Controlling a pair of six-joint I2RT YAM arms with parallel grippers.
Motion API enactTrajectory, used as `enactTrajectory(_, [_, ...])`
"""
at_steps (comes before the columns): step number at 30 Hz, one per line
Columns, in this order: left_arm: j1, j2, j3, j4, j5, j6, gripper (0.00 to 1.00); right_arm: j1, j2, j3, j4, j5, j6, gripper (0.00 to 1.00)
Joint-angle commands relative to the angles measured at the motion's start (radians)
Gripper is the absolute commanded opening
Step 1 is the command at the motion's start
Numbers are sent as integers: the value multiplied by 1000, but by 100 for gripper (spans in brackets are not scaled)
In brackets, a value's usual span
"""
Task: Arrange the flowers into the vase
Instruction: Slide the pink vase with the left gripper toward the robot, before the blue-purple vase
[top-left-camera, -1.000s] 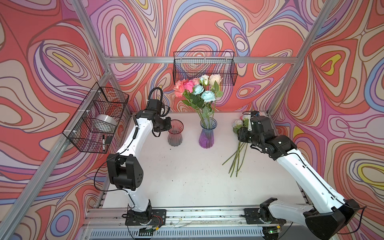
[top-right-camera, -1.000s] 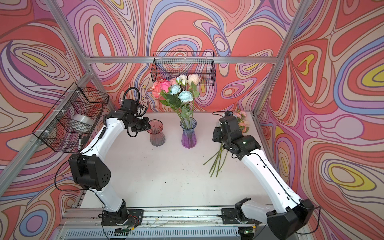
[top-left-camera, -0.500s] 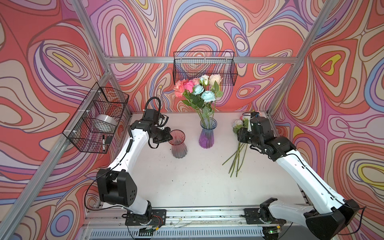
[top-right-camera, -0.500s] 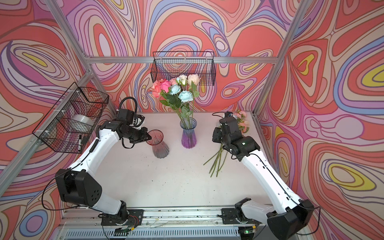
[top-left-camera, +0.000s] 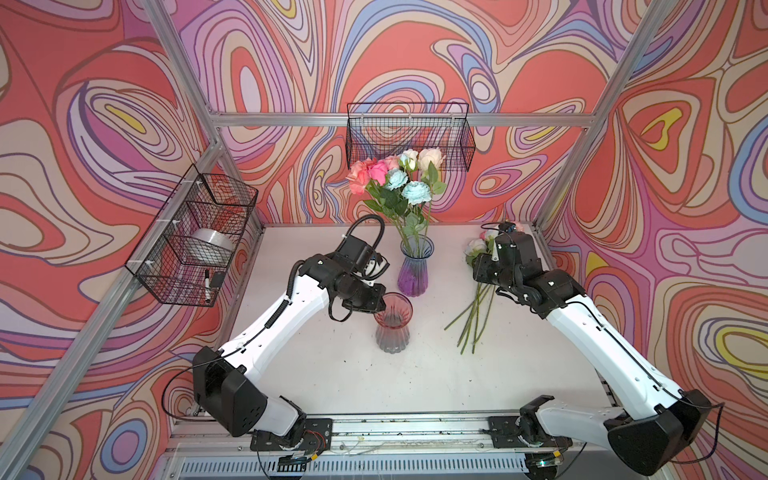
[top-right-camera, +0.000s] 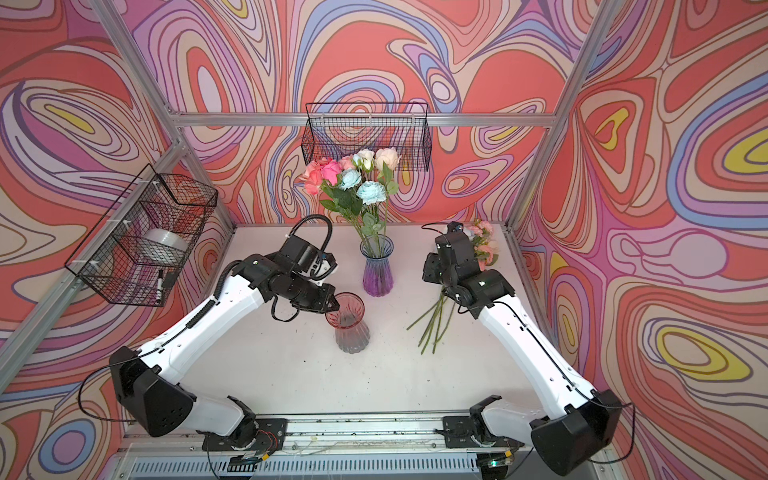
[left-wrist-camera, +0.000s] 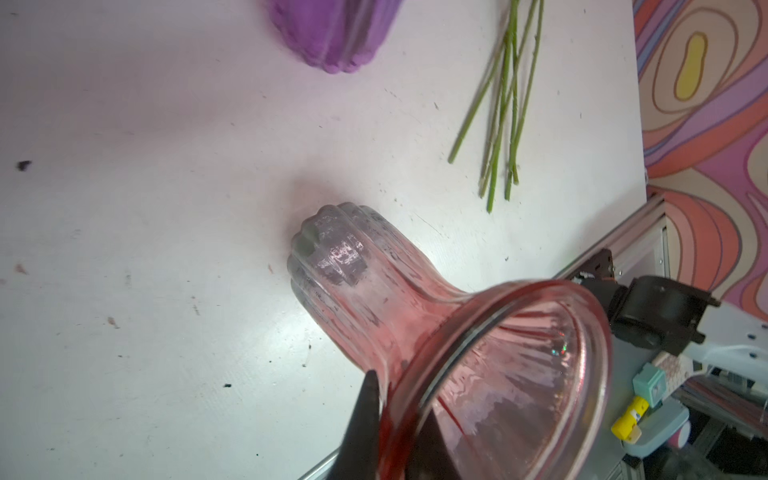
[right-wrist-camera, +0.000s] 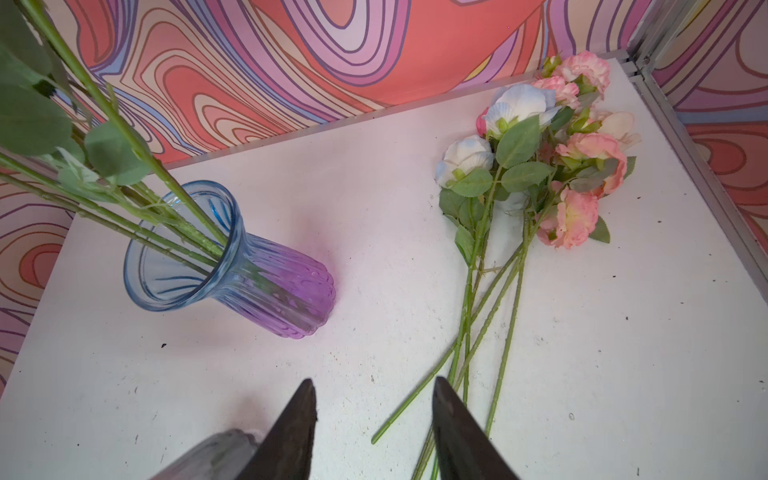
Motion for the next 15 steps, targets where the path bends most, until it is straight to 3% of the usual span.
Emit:
enactTrajectory(1, [-75,6,49,0,-18,-43,0,-3,5,-8,24,3,19,46])
enactTrajectory(11, [-111,110,169,-33,-85,-52,0,-22,34,3,-8,59,-41,47])
enactTrajectory(15, [-112,166,210,-34,-29,-46,0,-62,85,8,9,30,-54,48])
